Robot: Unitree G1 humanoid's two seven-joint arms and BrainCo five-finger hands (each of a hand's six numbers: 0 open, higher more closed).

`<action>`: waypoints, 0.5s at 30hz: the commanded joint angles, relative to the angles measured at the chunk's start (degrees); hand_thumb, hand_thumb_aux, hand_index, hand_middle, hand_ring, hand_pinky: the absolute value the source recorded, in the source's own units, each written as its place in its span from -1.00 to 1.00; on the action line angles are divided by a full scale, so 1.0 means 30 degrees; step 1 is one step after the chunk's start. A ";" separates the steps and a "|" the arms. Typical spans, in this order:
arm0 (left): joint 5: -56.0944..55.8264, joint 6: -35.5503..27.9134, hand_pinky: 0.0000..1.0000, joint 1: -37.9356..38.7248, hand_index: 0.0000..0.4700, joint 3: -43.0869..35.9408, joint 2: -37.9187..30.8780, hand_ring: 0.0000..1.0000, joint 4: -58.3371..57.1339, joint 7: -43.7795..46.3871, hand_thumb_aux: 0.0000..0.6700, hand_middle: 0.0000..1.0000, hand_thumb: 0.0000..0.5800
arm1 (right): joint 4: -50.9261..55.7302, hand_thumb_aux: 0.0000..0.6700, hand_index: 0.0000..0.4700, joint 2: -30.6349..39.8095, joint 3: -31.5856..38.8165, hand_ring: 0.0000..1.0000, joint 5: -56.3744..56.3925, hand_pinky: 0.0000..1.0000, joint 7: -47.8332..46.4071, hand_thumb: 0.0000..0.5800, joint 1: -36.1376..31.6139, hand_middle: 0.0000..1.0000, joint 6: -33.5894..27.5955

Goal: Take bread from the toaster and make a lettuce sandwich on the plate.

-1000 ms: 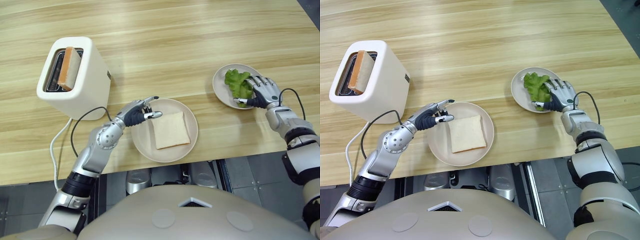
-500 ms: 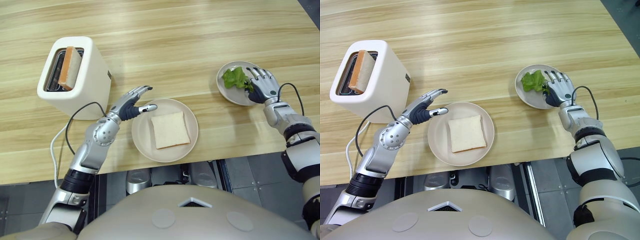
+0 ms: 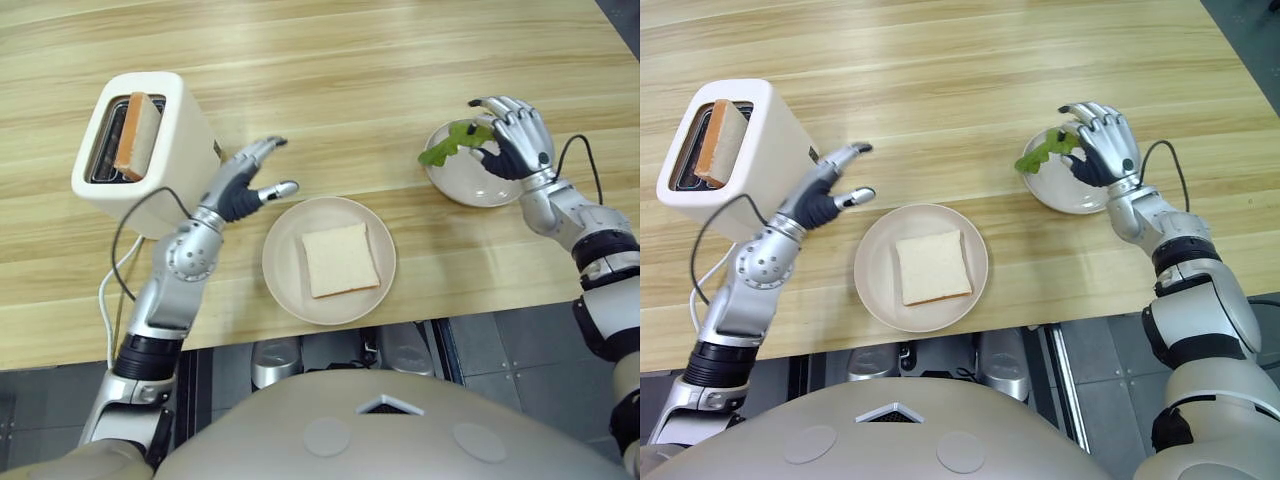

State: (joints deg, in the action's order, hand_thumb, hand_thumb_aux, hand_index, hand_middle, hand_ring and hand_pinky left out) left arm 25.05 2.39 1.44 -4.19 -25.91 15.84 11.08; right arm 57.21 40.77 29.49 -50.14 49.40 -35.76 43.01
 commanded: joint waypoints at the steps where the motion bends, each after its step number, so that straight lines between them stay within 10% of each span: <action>1: -0.1079 -0.0027 -1.00 -0.0621 -1.00 0.2168 -0.0270 -1.00 0.1861 -0.0283 -1.00 -1.00 -1.00 | -0.3808 1.00 0.96 -0.0365 -0.0250 1.00 0.0470 1.00 -0.0949 1.00 0.1041 1.00 0.1105; 15: 0.1398 -0.0032 -1.00 -0.1908 -1.00 0.7207 -0.2271 -1.00 0.4041 -0.2034 -1.00 -1.00 -1.00 | -1.0598 1.00 0.96 -0.4917 0.0720 1.00 0.0811 1.00 -0.6520 1.00 0.2938 1.00 0.2051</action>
State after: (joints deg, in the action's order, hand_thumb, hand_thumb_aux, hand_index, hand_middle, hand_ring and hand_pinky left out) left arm 26.35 2.23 -4.29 16.38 -31.37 30.04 6.37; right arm 27.23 27.20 30.29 -48.12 32.51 -28.11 48.18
